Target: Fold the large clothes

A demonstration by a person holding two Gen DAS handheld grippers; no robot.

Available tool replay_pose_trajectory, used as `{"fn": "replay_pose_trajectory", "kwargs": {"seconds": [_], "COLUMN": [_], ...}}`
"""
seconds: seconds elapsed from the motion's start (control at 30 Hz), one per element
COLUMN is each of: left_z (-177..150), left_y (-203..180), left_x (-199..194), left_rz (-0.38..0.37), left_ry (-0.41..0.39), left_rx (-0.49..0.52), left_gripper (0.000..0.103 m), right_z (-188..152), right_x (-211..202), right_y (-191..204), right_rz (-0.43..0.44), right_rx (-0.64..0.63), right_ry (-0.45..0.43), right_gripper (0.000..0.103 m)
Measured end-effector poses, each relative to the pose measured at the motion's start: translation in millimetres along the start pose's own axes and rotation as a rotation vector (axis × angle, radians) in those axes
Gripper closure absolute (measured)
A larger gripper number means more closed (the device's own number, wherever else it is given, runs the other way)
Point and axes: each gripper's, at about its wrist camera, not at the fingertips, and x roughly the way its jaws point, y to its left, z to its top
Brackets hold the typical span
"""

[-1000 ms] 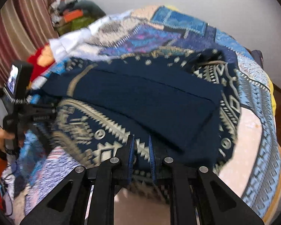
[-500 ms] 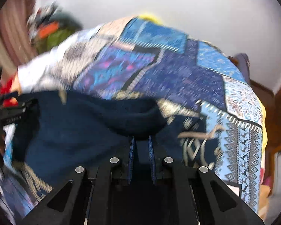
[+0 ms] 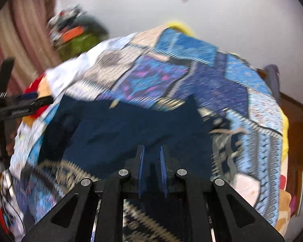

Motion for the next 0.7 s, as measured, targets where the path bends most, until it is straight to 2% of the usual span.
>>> {"fn": "replay_pose_trajectory", "kwargs": {"seconds": [0.1,0.17,0.23,0.3,0.4,0.57,0.7], "left_z": [-25.4,-41.5,-59.3,-73.0,-79.9,-87.0,-92.3], "left_y": [-19.6,-34.6,-50.9,-56.2,-54.8,-56.6,-51.6], "left_x": [20.6,37.2,55.9,69.4,75.4,70.6,67.7], "left_rz": [-0.100,-0.134,-0.123,-0.085,-0.092,-0.051,-0.044], "left_ry": [0.073,0.122,0.151,0.124,0.104,0.073,0.069], "left_rx": [0.004,0.029,0.073,0.067,0.052,0.111,0.126], "left_gripper": [0.007,0.007,0.006,0.000,0.000,0.000,0.000], "right_z": [-18.0,-29.5,-45.1,-56.3,-62.1,-66.0,-66.9], "right_x": [18.1,36.2,66.5,75.4,72.7,67.3,63.0], "right_y": [28.4,40.8,50.8,54.8,57.8,51.5,46.5], "right_rz": [0.009,-0.016,-0.095,-0.152,-0.208,-0.237,-0.227], "right_rx": [-0.086,-0.133,-0.197,-0.240,-0.268,-0.244,-0.213], "right_ry": [0.055,0.100,0.176,0.147,0.133,0.113,0.113], "right_gripper": [0.093,0.093,0.093,0.093,0.093,0.080,0.080]}}
